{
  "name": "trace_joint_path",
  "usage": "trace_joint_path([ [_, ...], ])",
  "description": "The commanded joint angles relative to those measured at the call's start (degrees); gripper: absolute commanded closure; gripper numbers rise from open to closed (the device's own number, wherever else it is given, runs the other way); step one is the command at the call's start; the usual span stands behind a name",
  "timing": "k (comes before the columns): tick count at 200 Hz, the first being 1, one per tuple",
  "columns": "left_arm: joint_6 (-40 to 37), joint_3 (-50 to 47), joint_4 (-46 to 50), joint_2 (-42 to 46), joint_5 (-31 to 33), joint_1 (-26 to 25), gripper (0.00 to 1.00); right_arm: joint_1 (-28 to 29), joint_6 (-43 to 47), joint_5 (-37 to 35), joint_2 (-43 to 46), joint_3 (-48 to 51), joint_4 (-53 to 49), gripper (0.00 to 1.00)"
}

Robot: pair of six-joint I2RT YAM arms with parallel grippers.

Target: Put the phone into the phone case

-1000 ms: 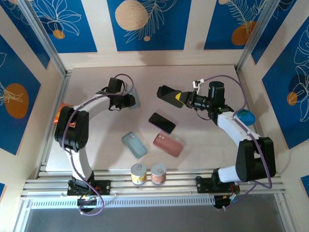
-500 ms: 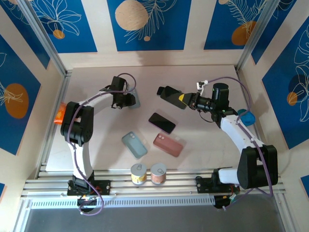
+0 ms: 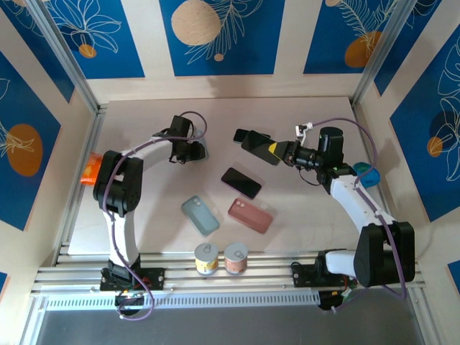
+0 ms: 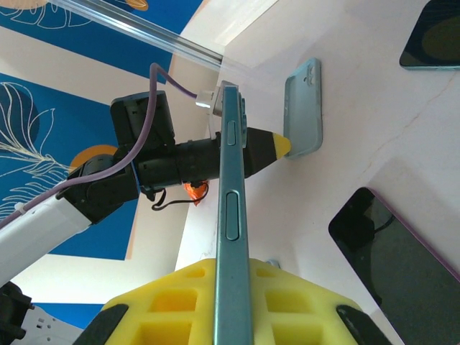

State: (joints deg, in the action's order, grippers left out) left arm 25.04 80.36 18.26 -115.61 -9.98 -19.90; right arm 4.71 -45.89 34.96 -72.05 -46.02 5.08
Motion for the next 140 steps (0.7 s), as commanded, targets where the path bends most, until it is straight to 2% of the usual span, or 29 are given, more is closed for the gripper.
trace_joint_path([
  [1, 0.8, -1.2, 0.5, -0.8, 0.3, -1.2, 0.66, -1.0, 0.5, 2.1, 2.4, 0.6, 1.2, 1.00],
  [40, 1.5, -1.4, 0.8, -1.4, 0.3, -1.7, 0.66, -1.9, 0.4, 2.3, 4.2, 1.8, 1.2, 1.00],
  [77, 0.8, -0.3, 1.5, -1.5, 2.8, -1.8, 0.66, -2.7, 0.4, 2.5, 5.7, 3.3, 1.1, 1.00],
  [140, 0.2, 4.4, 3.5, -2.7, 3.8, -1.5, 0.68, -3.8, 0.7, 2.7, 6.1, 3.2, 0.2, 1.00],
])
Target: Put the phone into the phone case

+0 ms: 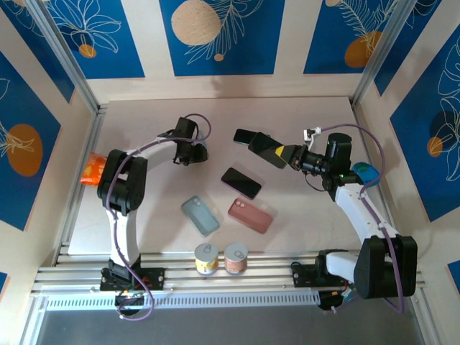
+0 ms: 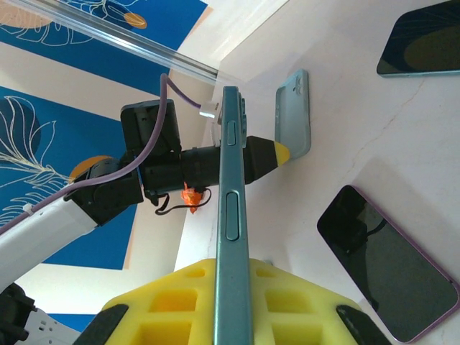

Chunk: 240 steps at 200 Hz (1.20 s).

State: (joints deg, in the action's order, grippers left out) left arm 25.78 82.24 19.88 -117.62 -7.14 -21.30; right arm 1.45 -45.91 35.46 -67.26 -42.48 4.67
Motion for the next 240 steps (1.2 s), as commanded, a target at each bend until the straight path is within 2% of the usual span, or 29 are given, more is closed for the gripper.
trace_joint_path([
  [1, -0.5, 2.5, 1.8, -0.6, 1.0, -0.1, 0.68, -0.5, 0.8, 2.2, 1.3, -0.4, 0.7, 1.00],
  [24, -0.9, 2.6, 1.8, 0.0, 1.6, 0.0, 0.68, -0.7, 0.8, 2.2, 1.0, -0.4, 0.7, 1.00],
  [69, -3.3, 5.7, 5.1, -2.2, 4.8, 0.9, 0.75, -0.8, 0.7, 2.7, 0.3, -0.9, 1.0, 1.00],
  [109, -4.1, 7.1, 6.9, -4.3, 5.3, 0.8, 0.84, -1.1, 0.9, 2.9, -0.4, -1.4, 1.1, 1.00],
  [129, -3.9, 7.1, 7.9, -4.9, 5.0, 0.8, 0.93, -1.3, 0.9, 3.1, -0.7, -1.6, 1.3, 1.00],
  [170, -2.9, 5.8, 9.2, -4.8, 6.0, 0.6, 0.98, -1.7, 0.9, 3.9, -0.9, -1.5, 1.7, 1.00],
  [208, 2.8, 5.5, 9.4, -4.7, 2.8, -0.9, 1.00, -2.3, 0.6, 5.1, -0.6, -1.0, 1.8, 1.00],
  [240, 14.3, 1.3, 2.8, -3.4, -2.5, -1.9, 1.00, -3.0, 0.2, 5.5, 0.7, -0.4, 1.8, 1.00],
])
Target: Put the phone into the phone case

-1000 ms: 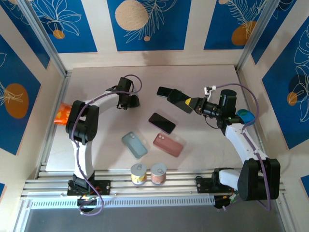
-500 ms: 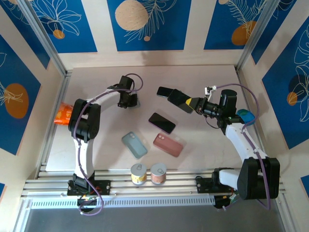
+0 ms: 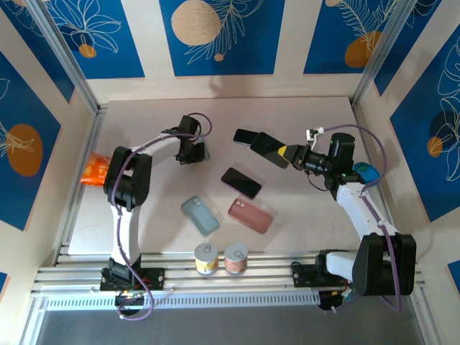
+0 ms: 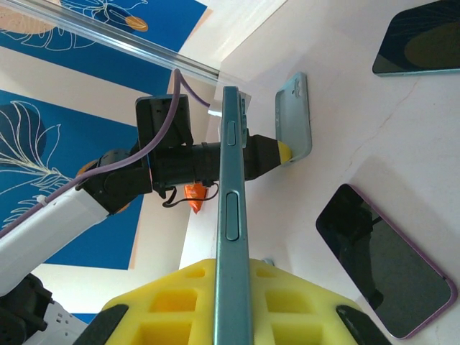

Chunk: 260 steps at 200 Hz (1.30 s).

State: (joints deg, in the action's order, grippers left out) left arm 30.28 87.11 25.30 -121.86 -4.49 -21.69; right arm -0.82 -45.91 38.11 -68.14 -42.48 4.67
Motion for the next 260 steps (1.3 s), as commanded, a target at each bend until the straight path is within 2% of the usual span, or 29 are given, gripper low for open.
trace_joint_path([
  [1, 10.2, -3.8, -3.0, 0.9, -5.3, -1.5, 1.00, -0.7, 0.2, 2.8, 1.7, -0.4, 1.8, 1.00],
  [45, 23.9, -8.7, -14.9, 1.5, -9.5, -3.5, 1.00, -2.3, 0.3, 3.4, 3.9, -0.2, 0.3, 1.00],
  [101, 31.8, -10.1, -23.9, 2.8, -13.5, -4.7, 1.00, -2.7, 0.7, 2.6, 6.1, 1.3, -1.4, 1.00],
  [134, 26.6, -6.9, -19.6, 7.7, -13.9, -2.4, 1.00, 1.0, 2.3, -0.2, 4.7, 1.4, -3.0, 1.00],
  [159, 21.2, -5.4, -16.5, 9.9, -14.1, 1.6, 1.00, 6.5, 2.5, -4.4, 2.1, 0.0, -2.9, 1.00],
  [182, 16.0, -5.5, -16.8, 9.6, -13.8, 6.2, 0.96, 11.4, 1.4, -7.8, -2.9, -2.6, -1.1, 1.00],
  [223, 6.2, 2.9, -12.8, 2.8, -9.8, 10.0, 0.82, 18.8, -0.9, -10.6, -17.3, -11.8, 2.6, 1.00],
  [247, 4.8, 8.7, -12.6, -2.4, -10.0, 10.9, 0.73, 20.8, -2.0, -13.2, -24.7, -17.5, 3.1, 1.00],
  [260, 4.9, 11.1, -12.8, -5.0, -10.2, 11.0, 0.72, 21.1, -3.2, -15.3, -28.3, -19.9, 3.0, 1.00],
])
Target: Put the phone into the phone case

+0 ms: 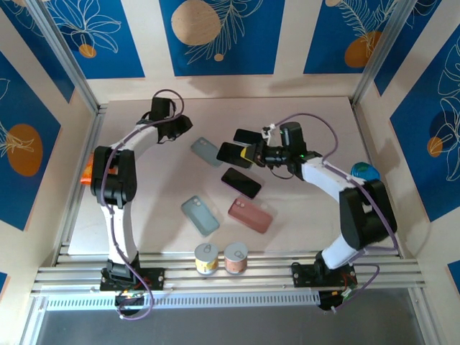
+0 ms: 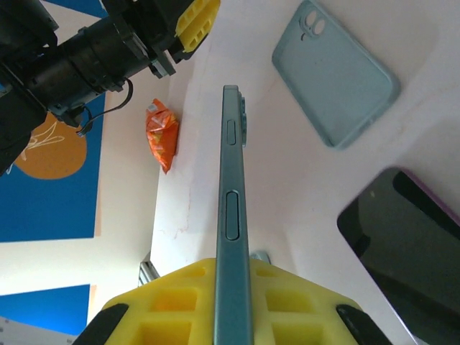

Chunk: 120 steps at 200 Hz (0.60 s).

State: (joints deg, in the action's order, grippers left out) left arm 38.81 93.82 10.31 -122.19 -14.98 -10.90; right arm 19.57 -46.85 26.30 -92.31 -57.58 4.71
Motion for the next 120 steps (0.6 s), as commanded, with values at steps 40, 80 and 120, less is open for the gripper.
trace_joint_path([
  [40, -3.6, 7.3, 0.5, -9.9, -2.1, 0.2, 0.69, 1.2, -2.9, -4.3, -14.2, -12.7, 1.5, 1.00],
  [80, -3.2, 2.8, -2.8, -9.4, -3.3, -0.2, 0.69, 1.4, -1.3, -5.9, -19.2, -17.0, -2.6, 1.00],
  [120, -2.9, -3.3, -5.3, -7.6, -3.9, -1.2, 0.69, 0.5, 0.5, -5.5, -21.5, -19.6, -6.2, 1.00],
])
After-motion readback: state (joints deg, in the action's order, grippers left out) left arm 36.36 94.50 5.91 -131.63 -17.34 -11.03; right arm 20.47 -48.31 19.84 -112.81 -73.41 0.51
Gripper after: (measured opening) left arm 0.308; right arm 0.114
